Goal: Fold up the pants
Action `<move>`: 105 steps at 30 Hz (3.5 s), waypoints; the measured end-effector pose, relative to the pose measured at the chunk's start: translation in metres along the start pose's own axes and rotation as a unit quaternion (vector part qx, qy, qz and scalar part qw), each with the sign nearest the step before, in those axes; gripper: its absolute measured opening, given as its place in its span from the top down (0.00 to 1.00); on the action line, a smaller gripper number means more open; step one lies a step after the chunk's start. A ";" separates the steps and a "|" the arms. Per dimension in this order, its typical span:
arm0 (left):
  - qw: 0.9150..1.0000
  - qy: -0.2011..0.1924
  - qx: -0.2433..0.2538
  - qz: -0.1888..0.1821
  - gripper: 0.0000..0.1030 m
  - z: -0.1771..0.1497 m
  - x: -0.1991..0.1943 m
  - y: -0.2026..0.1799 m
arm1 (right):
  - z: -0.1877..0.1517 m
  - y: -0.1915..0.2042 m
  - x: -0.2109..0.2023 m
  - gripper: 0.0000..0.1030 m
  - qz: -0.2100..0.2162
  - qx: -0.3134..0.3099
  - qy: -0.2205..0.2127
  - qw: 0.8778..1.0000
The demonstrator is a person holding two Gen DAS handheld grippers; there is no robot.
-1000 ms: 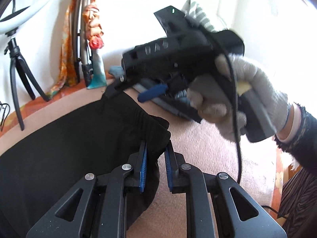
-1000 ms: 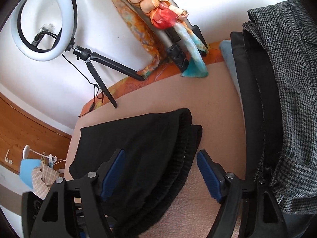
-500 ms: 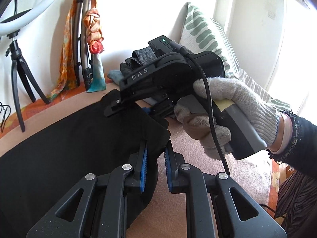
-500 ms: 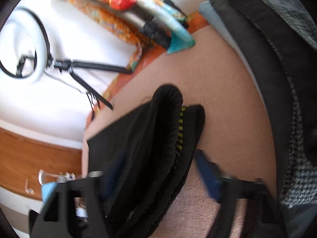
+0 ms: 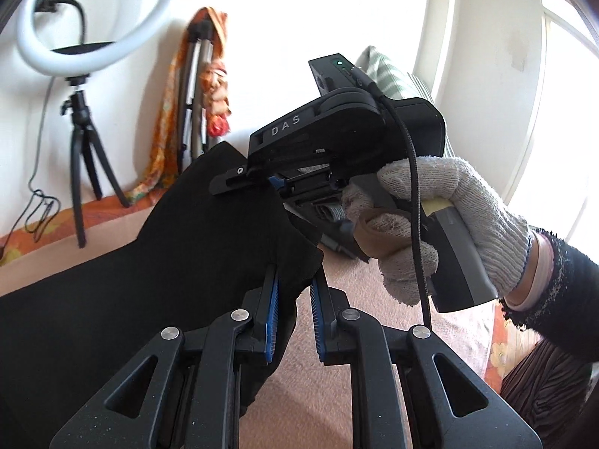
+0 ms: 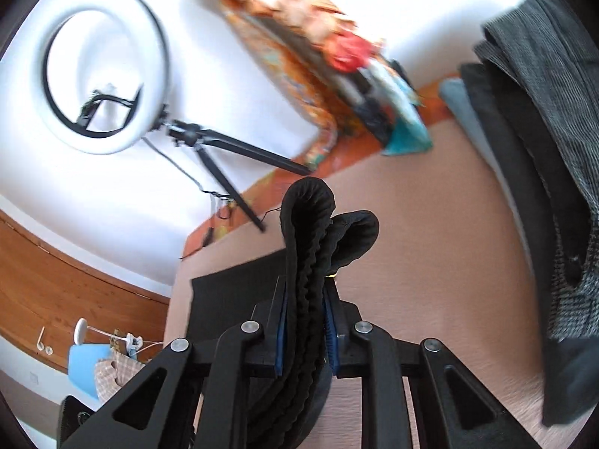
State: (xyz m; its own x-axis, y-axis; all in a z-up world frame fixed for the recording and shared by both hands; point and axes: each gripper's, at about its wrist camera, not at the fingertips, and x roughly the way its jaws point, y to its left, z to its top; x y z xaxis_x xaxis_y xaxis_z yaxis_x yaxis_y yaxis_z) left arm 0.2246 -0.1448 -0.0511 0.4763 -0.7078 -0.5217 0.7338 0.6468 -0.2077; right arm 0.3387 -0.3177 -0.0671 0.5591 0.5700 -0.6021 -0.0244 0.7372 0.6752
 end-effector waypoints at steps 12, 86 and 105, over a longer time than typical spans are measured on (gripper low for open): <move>0.997 -0.052 -0.051 0.040 0.86 -0.010 -0.093 0.057 | -0.011 0.135 0.042 0.86 -0.017 -0.085 0.009 0.996; 0.884 -0.041 -0.416 0.208 0.83 -0.141 -0.156 0.246 | -0.172 0.152 0.109 0.41 -0.154 -0.284 0.069 0.944; 0.891 -0.002 -0.381 0.246 0.68 -0.131 -0.181 0.235 | -0.171 0.132 0.125 0.41 -0.105 -0.268 0.122 0.950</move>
State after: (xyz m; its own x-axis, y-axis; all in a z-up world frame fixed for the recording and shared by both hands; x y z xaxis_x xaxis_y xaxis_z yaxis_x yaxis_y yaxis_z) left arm 0.2474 0.1724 -0.1144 0.6523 -0.2851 -0.7023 -0.1058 0.8833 -0.4568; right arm 0.2640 -0.0867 -0.1262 0.3913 0.4096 -0.8241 -0.3885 0.8853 0.2556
